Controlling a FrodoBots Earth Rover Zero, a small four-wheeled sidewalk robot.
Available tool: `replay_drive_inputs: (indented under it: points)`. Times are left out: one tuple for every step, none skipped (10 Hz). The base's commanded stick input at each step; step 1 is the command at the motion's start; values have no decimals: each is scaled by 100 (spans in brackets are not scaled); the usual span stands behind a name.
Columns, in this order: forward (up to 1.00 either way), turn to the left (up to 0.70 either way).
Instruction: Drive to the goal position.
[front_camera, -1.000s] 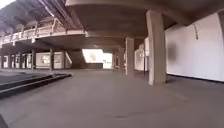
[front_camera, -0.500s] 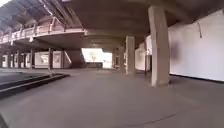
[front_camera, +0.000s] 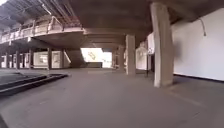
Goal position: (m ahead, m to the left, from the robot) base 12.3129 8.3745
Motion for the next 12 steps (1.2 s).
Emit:
replay_drive_inputs:
  points:
    - [50, 0]
    - [50, 0]
    - [50, 0]
    - [50, 0]
    - [50, 0]
    - [50, 0]
    - [50, 0]
    - [50, 0]
    - [50, 0]
    - [50, 0]
    - [50, 0]
    - [50, 0]
